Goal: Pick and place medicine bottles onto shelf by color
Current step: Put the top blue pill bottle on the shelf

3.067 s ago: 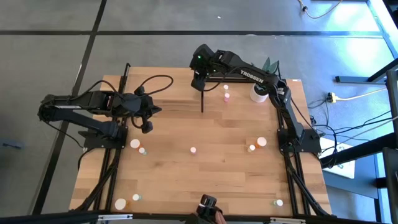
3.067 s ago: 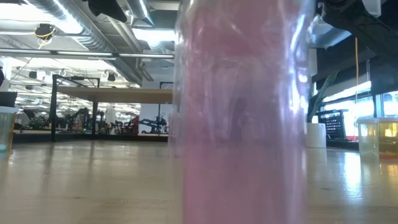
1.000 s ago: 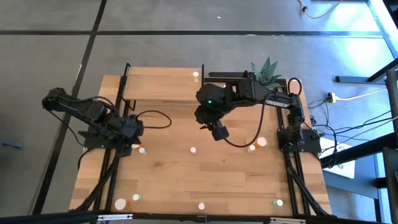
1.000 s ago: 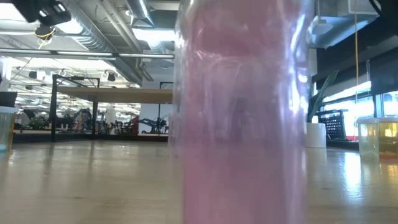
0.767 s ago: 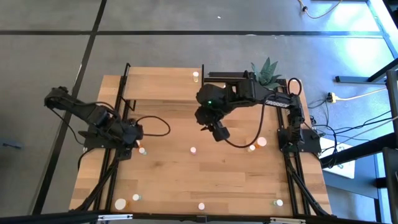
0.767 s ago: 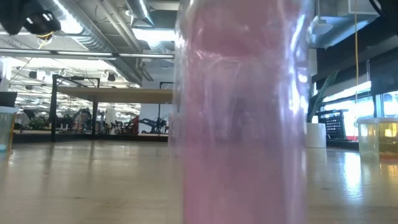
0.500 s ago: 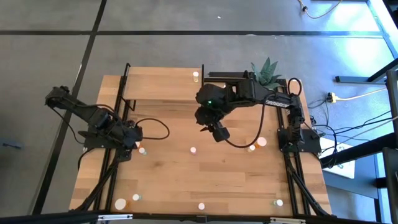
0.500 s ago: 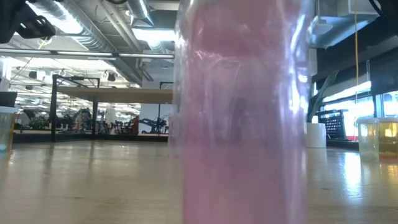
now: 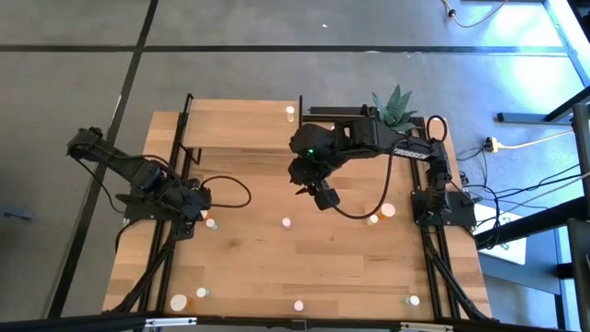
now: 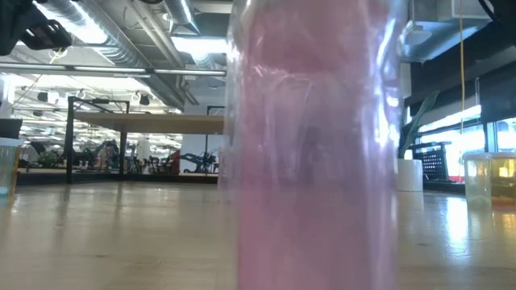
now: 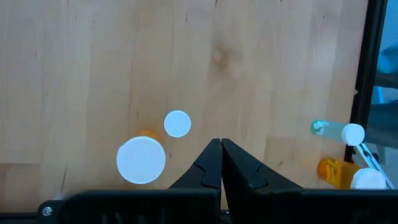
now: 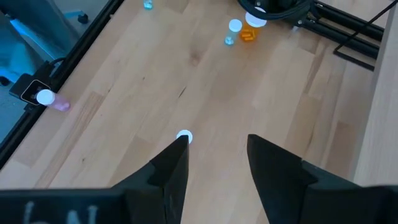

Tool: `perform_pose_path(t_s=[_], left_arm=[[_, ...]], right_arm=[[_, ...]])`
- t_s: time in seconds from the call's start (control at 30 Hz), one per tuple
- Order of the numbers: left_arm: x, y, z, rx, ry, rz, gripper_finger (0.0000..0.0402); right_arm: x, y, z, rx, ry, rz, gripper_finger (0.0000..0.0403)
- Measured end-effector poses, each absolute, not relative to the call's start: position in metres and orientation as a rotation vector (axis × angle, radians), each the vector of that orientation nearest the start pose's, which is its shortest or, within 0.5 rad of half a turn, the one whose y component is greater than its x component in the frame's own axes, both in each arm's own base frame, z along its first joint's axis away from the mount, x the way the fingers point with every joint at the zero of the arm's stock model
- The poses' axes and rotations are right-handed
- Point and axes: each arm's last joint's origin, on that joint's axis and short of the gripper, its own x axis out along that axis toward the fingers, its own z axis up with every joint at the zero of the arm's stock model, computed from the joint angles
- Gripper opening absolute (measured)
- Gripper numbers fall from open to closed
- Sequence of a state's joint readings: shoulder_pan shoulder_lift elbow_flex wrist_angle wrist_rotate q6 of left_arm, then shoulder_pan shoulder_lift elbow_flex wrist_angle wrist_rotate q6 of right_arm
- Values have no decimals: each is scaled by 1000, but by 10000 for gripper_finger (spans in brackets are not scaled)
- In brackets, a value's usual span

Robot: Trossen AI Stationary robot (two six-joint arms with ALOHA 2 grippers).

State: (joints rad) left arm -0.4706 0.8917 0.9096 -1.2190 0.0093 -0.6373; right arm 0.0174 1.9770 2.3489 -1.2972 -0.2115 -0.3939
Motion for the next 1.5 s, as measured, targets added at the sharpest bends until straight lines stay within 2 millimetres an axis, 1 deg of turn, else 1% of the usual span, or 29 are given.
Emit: perform_pose_path(t_s=[0.13,0.37,0.57,0.63,0.73,0.83,1.0,1.13,1.2,1.3,1.37,1.5], left_arm=[[119,-60,283,-278,1248,-19,0],[119,-59,283,-299,1217,67,0],[119,-59,283,-299,1217,66,0],[120,-59,284,-304,1208,60,6],[122,-60,284,-299,1192,43,33],[123,-60,285,-266,1181,13,76],[124,-61,285,-261,1170,1,151],[125,-61,285,-257,1175,1,195],[126,-63,282,-253,1187,2,211],[130,-67,268,-249,1230,-13,228],[133,-69,259,-243,1240,-16,233],[135,-70,246,-230,1248,-1,236]], right_arm=[[388,13,414,-274,866,390,165],[388,13,414,-274,866,390,165],[388,13,414,-274,867,390,165],[388,13,414,-274,867,390,165],[388,13,414,-274,867,390,165],[388,13,414,-274,867,390,165],[388,13,414,-274,867,390,165],[388,13,414,-274,867,390,165],[388,13,414,-274,867,390,165],[389,13,414,-275,861,389,165],[390,13,415,-276,851,387,165],[391,13,416,-278,838,385,165]])
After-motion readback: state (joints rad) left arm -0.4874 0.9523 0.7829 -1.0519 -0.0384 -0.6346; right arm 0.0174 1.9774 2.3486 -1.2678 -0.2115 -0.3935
